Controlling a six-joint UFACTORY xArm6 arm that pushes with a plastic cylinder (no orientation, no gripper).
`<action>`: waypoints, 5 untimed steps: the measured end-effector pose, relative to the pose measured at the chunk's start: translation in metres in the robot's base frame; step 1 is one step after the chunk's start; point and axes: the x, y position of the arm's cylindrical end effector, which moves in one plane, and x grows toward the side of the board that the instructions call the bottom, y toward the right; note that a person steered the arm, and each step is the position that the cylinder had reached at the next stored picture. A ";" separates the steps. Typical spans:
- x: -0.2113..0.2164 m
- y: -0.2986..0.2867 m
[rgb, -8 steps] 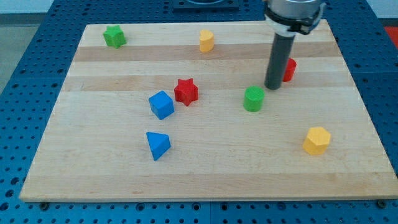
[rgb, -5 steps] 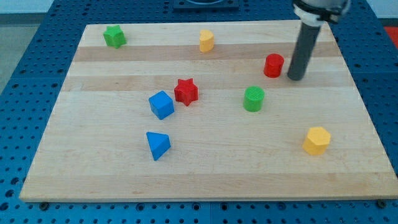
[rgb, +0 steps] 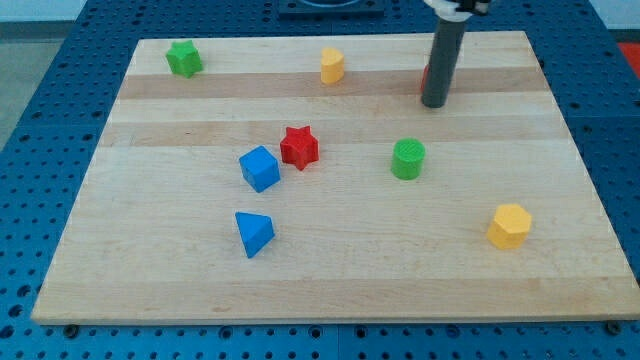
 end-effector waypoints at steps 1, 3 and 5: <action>-0.006 0.002; -0.032 0.043; -0.023 0.028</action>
